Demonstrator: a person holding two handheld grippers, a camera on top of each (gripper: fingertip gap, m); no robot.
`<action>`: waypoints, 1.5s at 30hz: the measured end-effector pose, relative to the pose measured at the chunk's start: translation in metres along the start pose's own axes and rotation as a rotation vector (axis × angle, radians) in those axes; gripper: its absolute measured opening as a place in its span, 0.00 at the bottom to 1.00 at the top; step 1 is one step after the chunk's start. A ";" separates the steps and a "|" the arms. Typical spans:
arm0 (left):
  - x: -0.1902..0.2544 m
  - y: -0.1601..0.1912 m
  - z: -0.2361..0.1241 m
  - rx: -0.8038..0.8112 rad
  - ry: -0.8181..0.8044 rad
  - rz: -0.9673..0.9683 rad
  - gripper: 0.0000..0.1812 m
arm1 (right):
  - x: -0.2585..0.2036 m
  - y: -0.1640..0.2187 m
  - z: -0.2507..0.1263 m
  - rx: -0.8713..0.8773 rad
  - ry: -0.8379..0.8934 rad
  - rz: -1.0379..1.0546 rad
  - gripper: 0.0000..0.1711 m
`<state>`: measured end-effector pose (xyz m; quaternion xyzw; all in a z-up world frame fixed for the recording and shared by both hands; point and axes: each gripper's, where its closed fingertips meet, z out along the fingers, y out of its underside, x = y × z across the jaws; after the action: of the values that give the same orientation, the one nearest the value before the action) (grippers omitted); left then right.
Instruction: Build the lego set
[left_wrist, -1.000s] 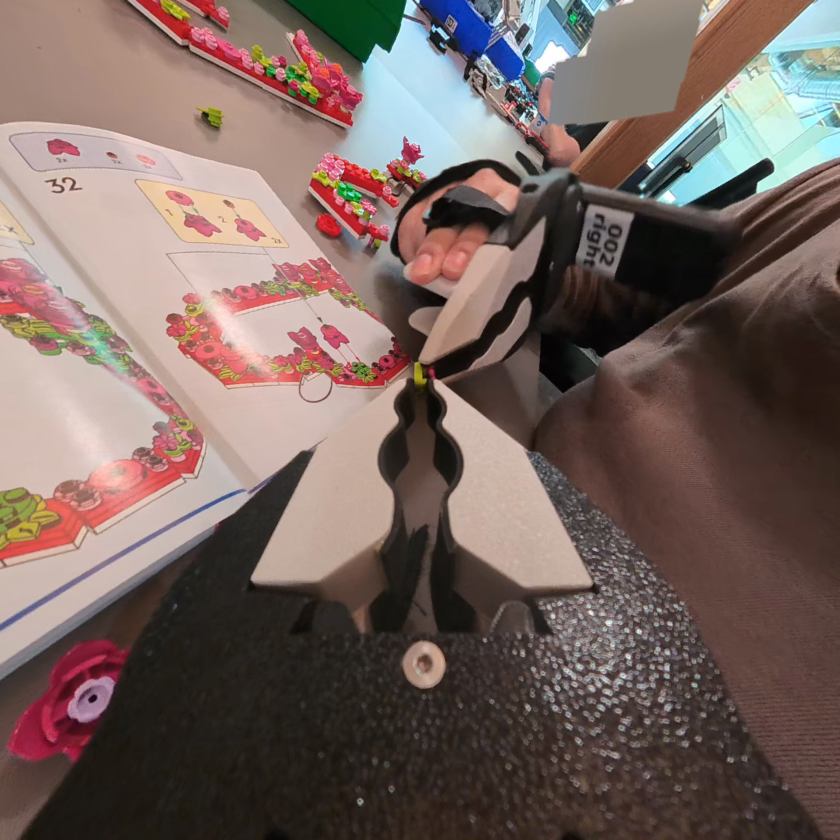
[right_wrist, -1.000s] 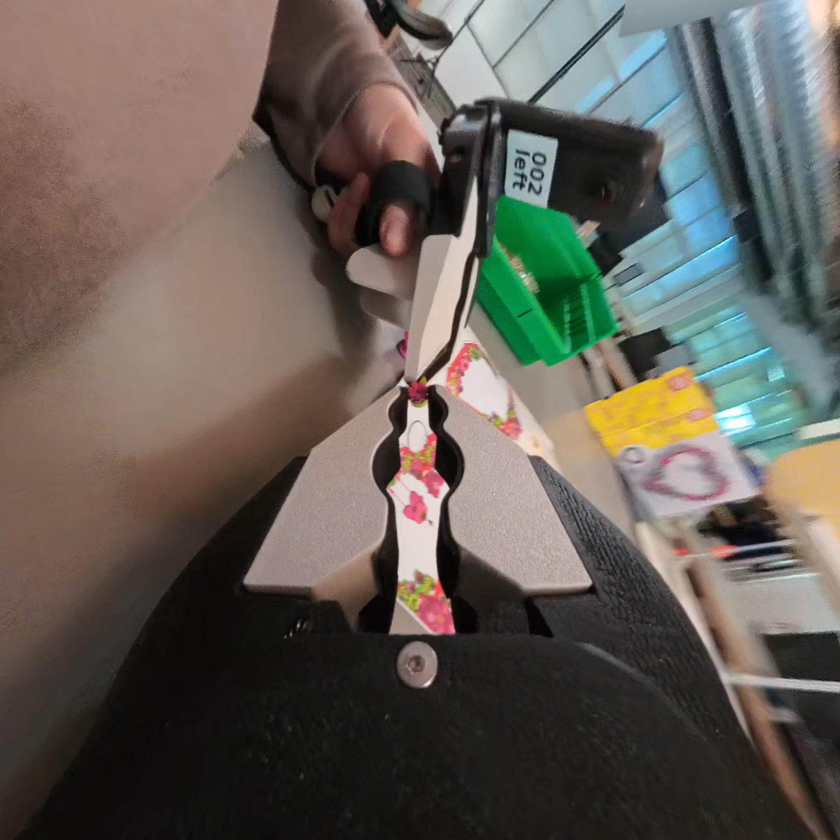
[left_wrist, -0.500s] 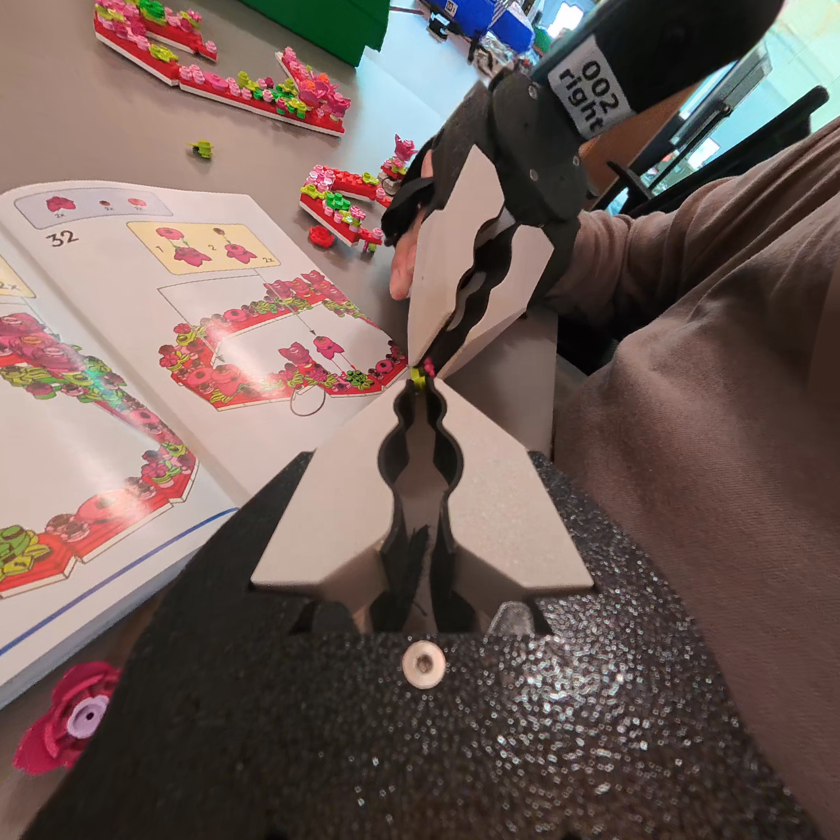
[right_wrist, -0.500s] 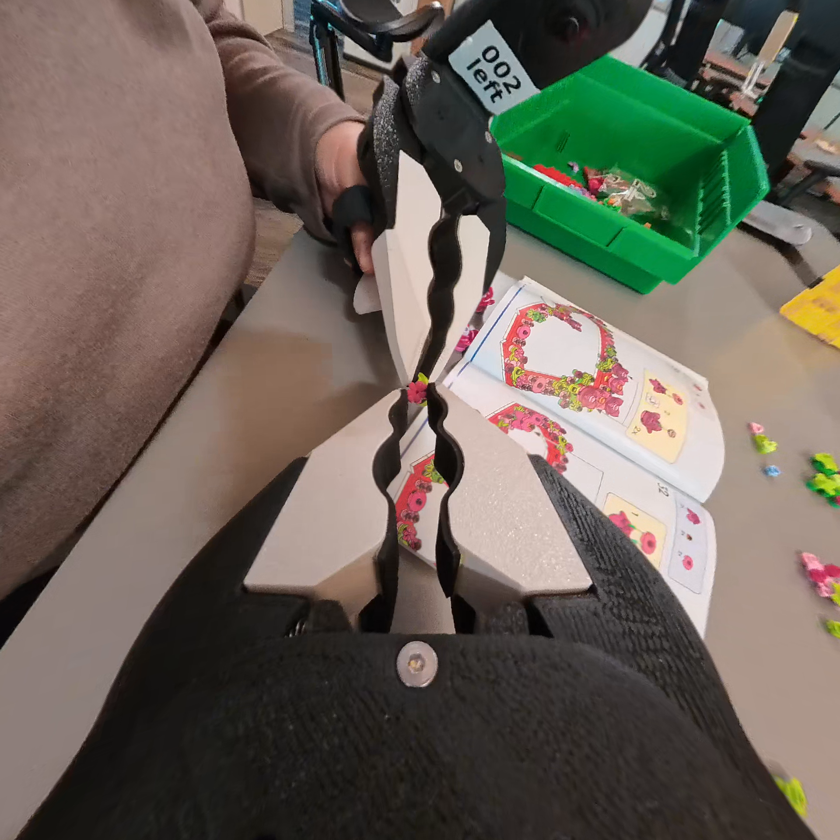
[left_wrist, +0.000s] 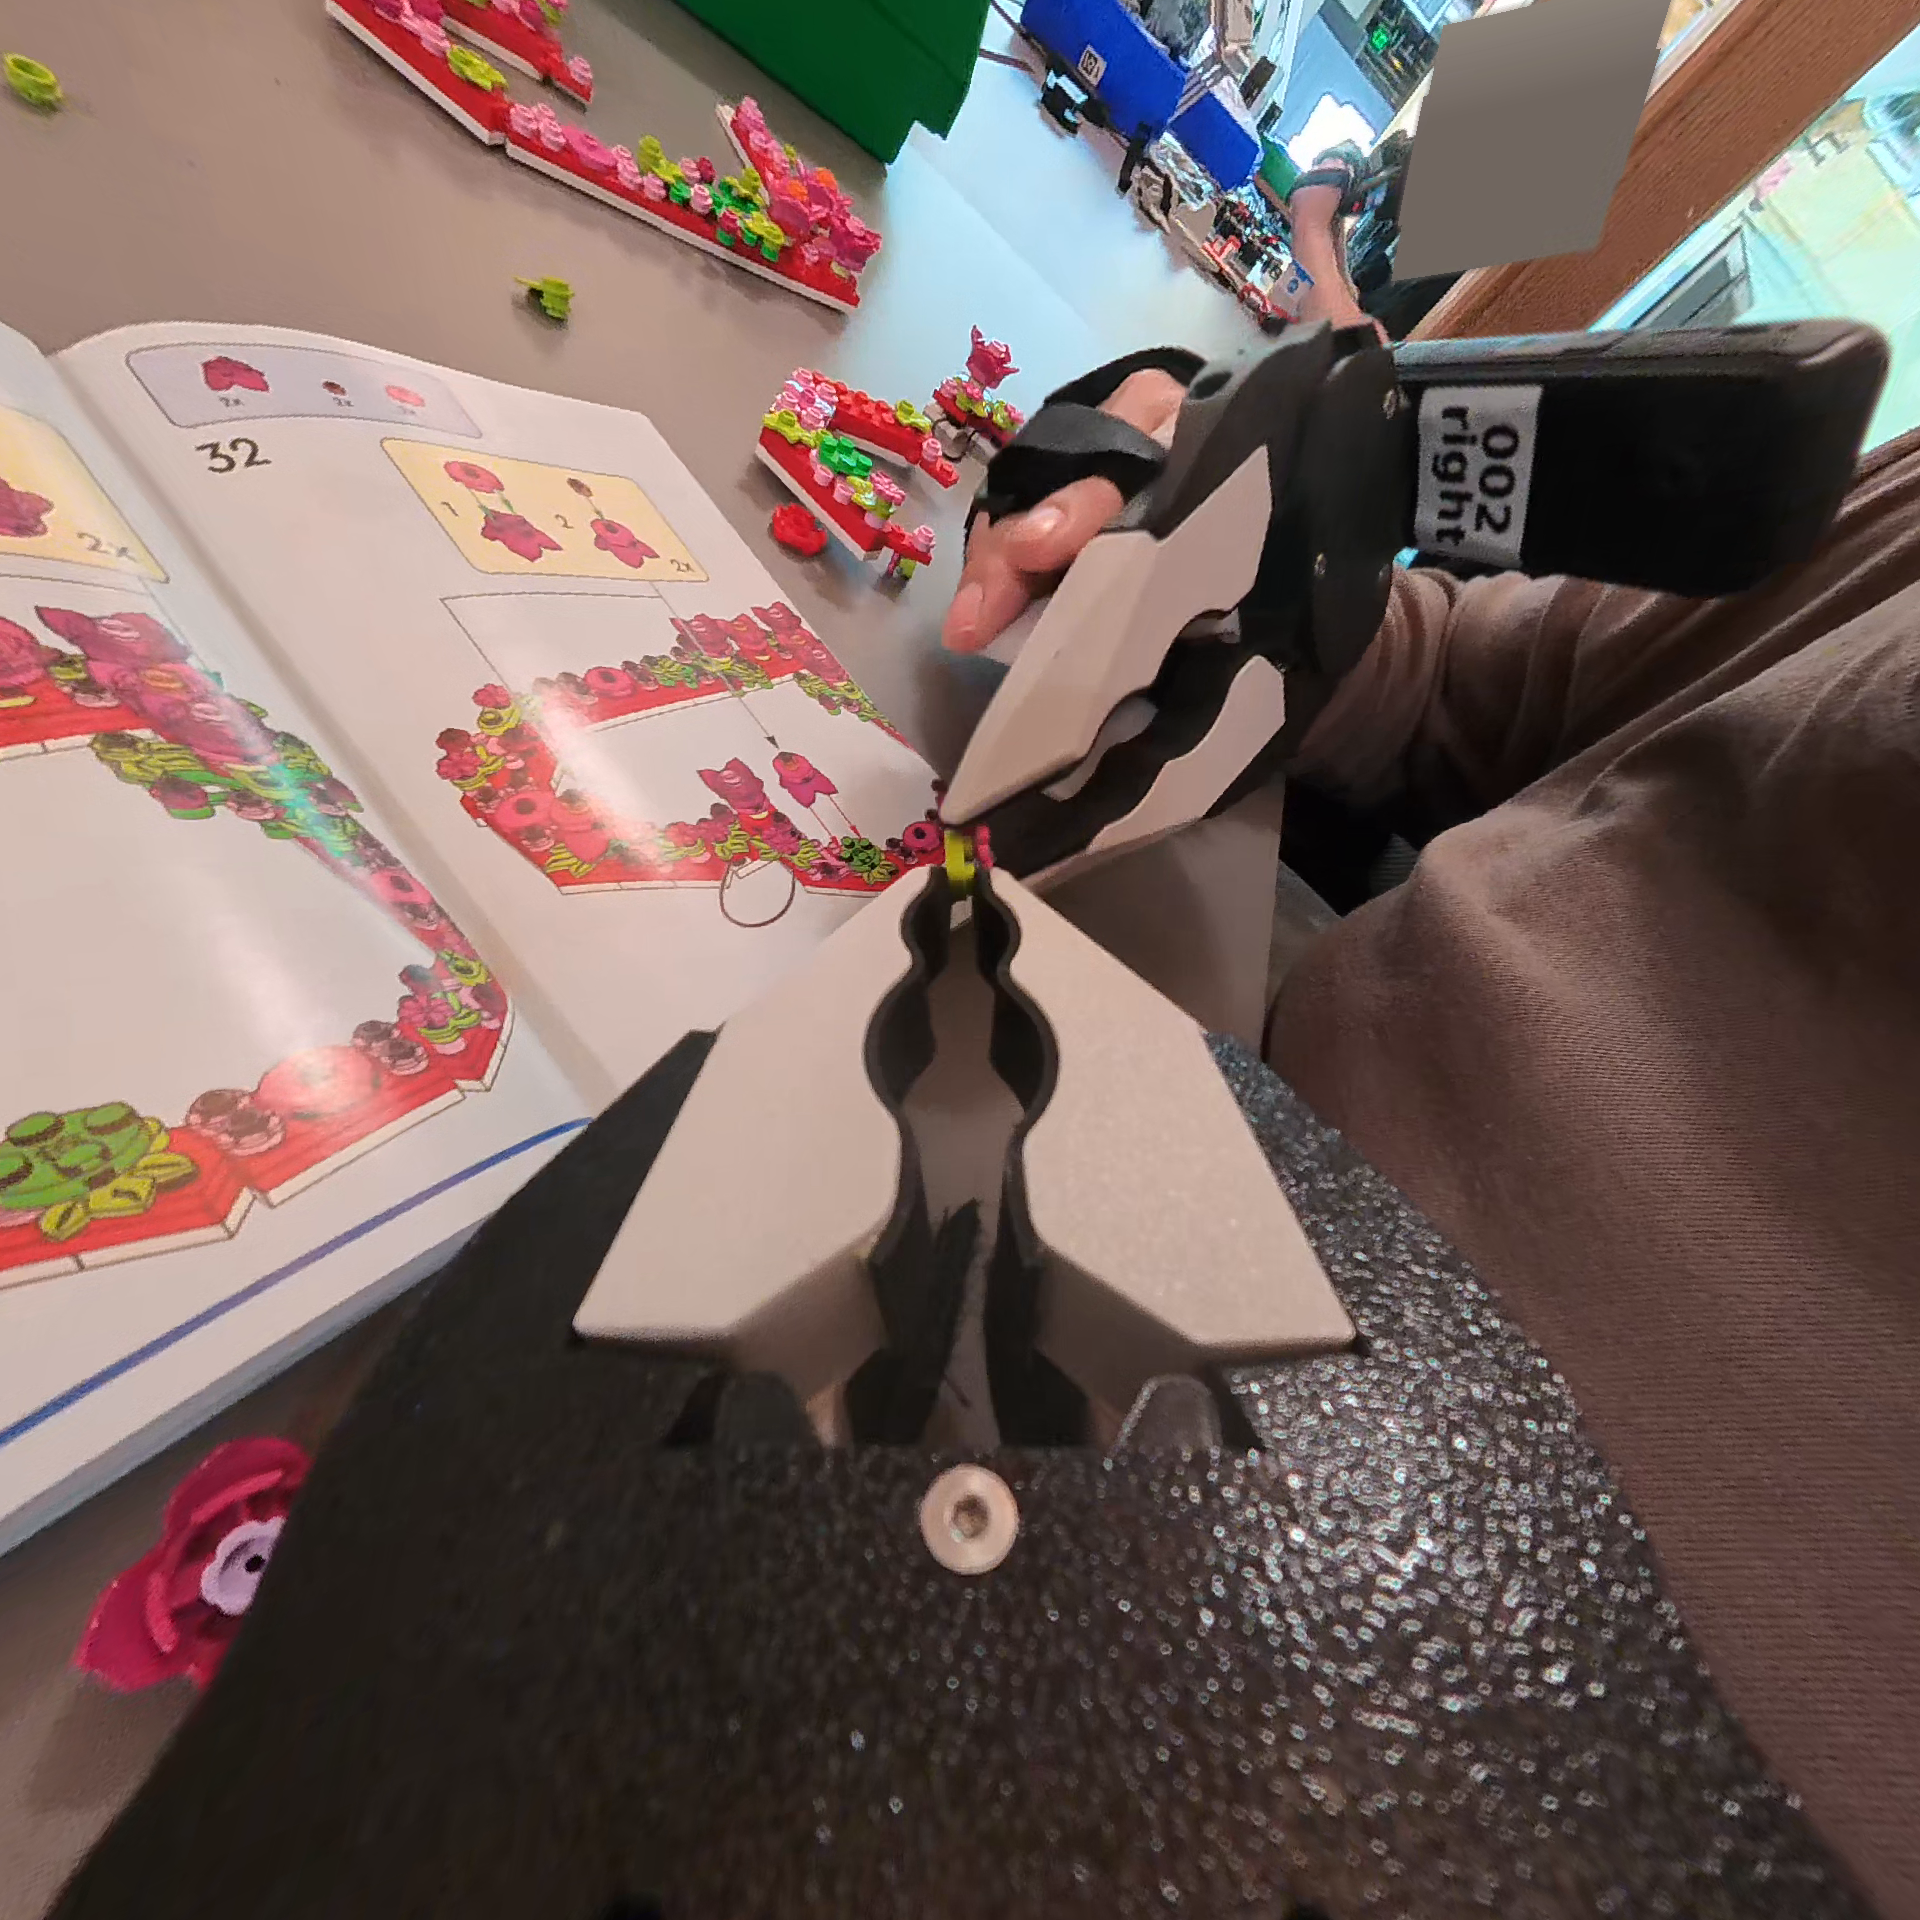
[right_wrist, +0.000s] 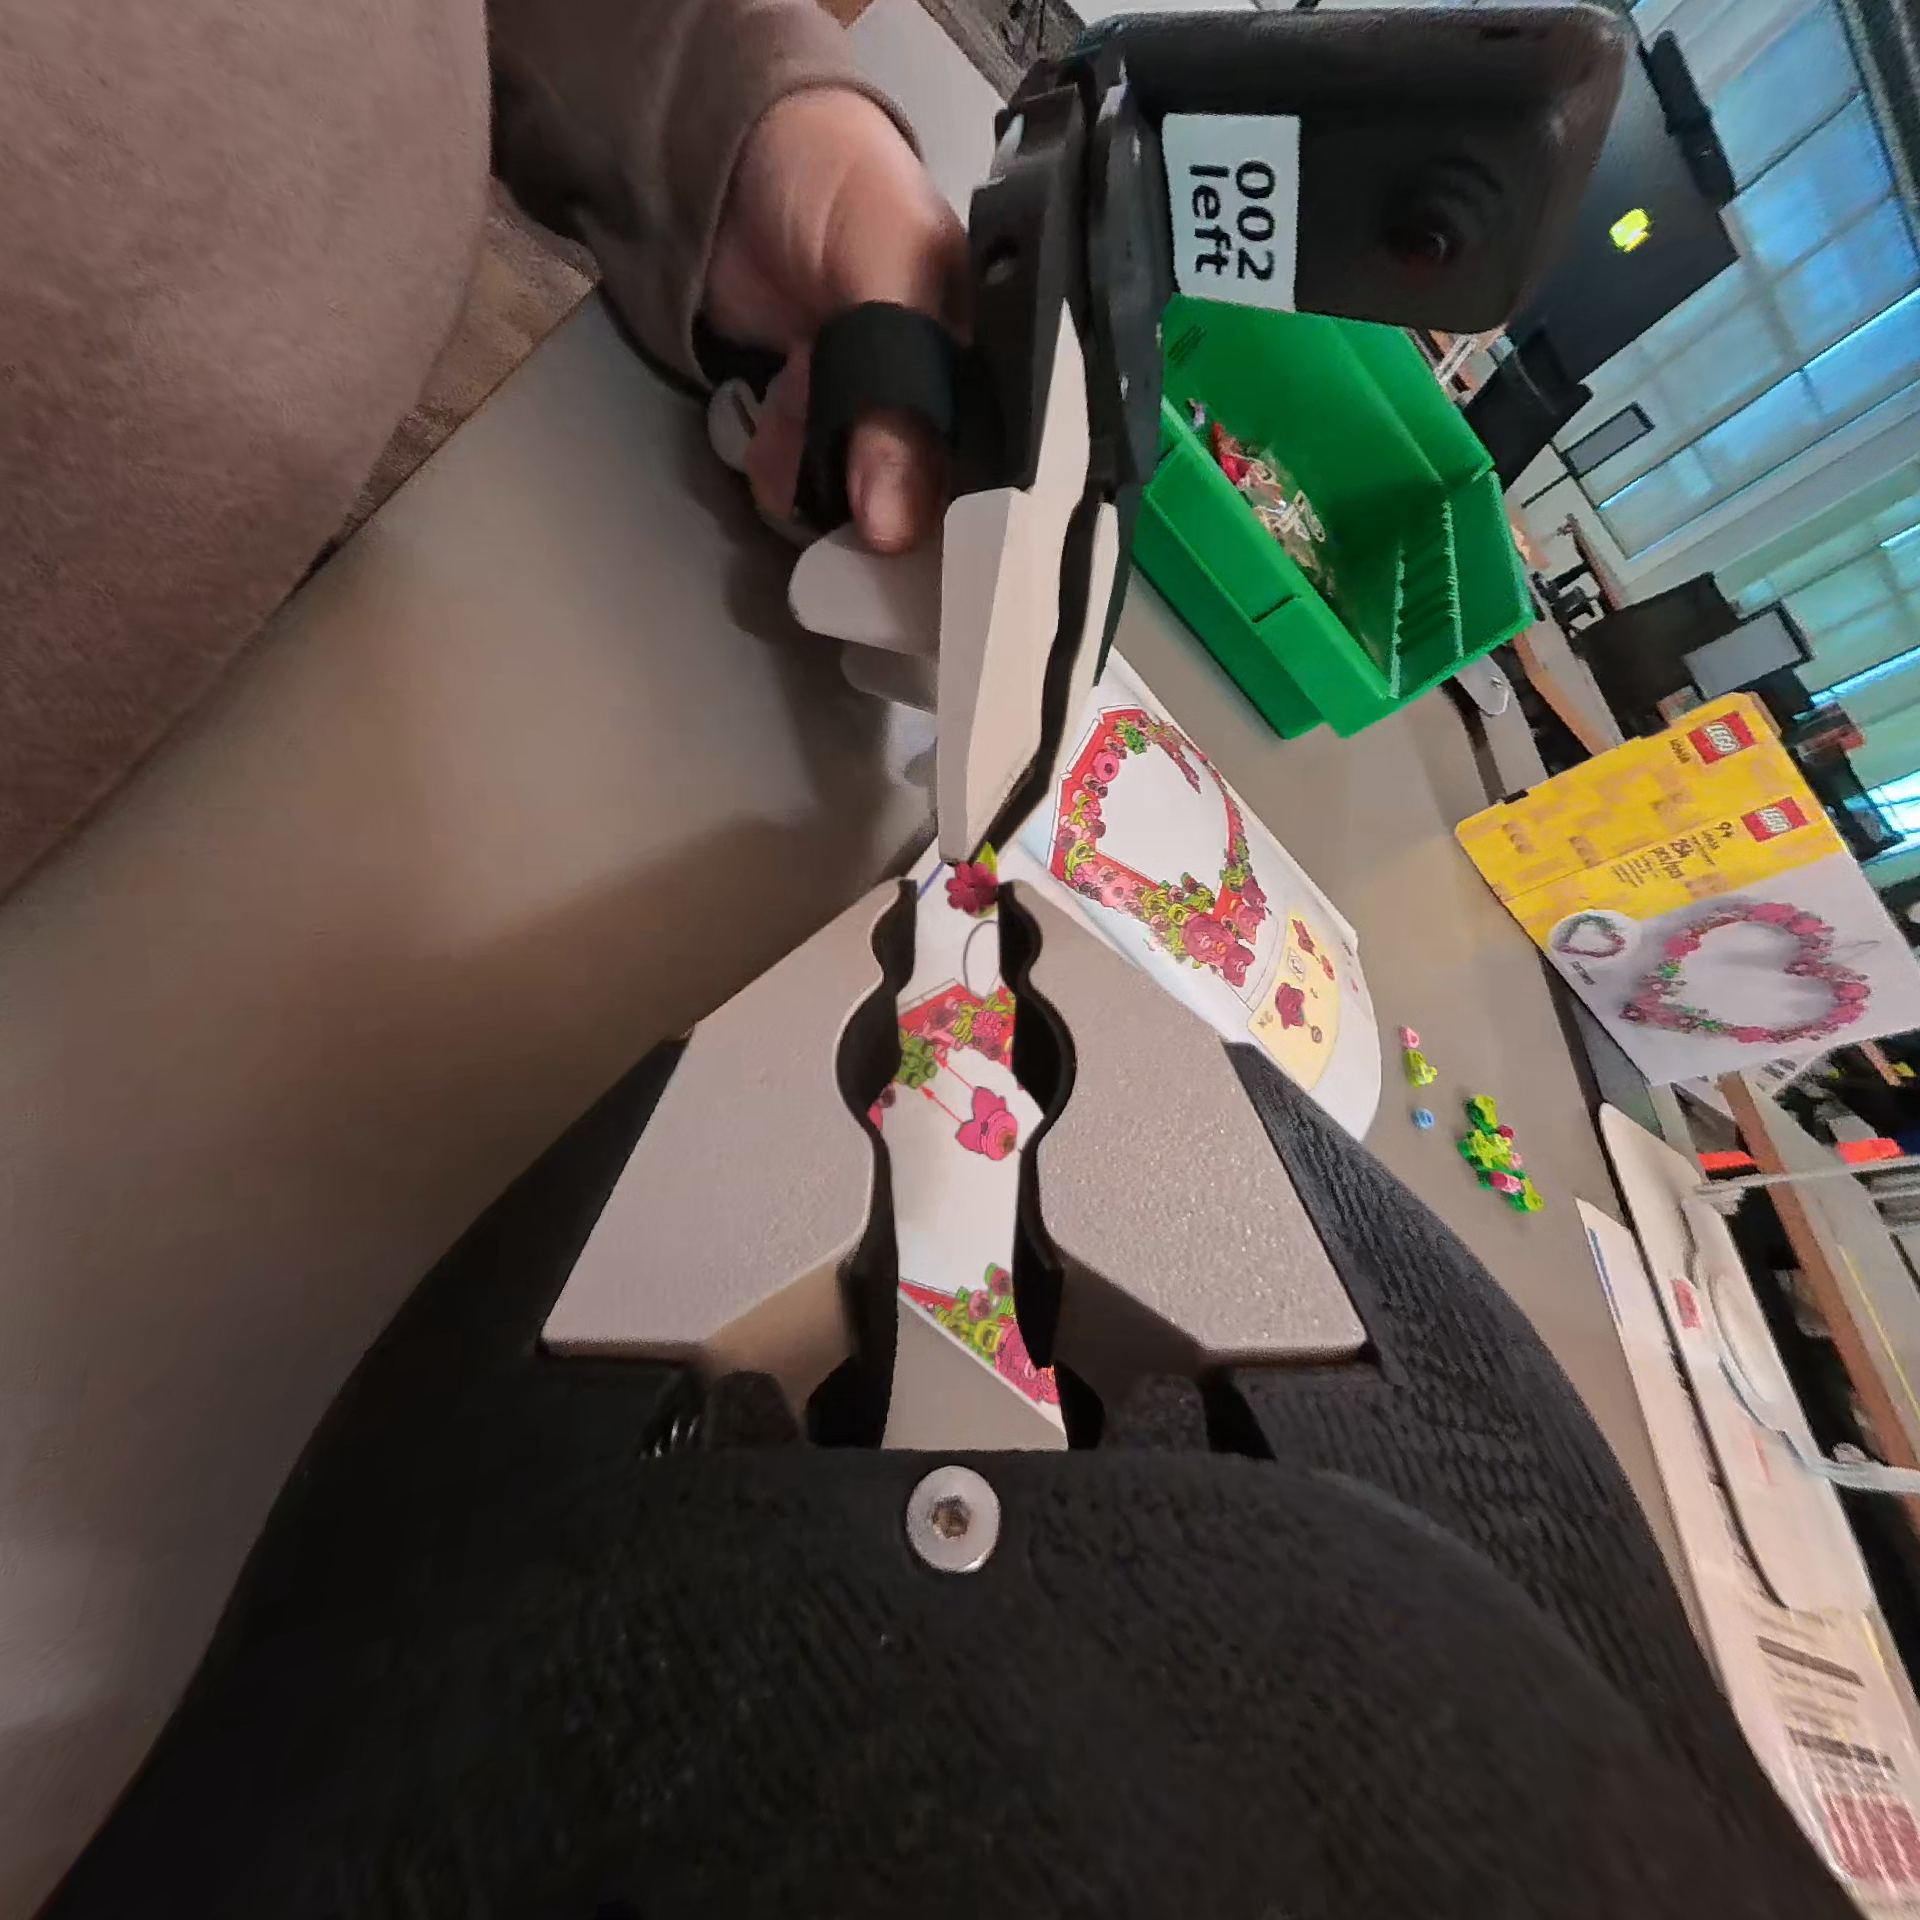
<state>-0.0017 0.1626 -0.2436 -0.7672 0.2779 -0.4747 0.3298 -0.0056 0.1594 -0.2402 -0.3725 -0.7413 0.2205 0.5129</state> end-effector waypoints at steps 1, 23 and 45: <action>0.000 0.000 0.000 -0.003 0.000 0.000 0.01 | -0.001 0.000 0.000 0.001 -0.004 -0.001 0.08; 0.005 0.001 -0.001 -0.002 0.056 -0.024 0.01 | -0.003 -0.009 -0.002 -0.073 0.265 -0.692 0.03; 0.014 0.001 -0.001 -0.001 0.106 -0.014 0.01 | -0.008 -0.017 -0.007 -0.021 0.250 -0.693 0.03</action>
<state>0.0033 0.1510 -0.2366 -0.7429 0.2898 -0.5171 0.3108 -0.0026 0.1423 -0.2302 -0.1284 -0.7574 -0.0210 0.6398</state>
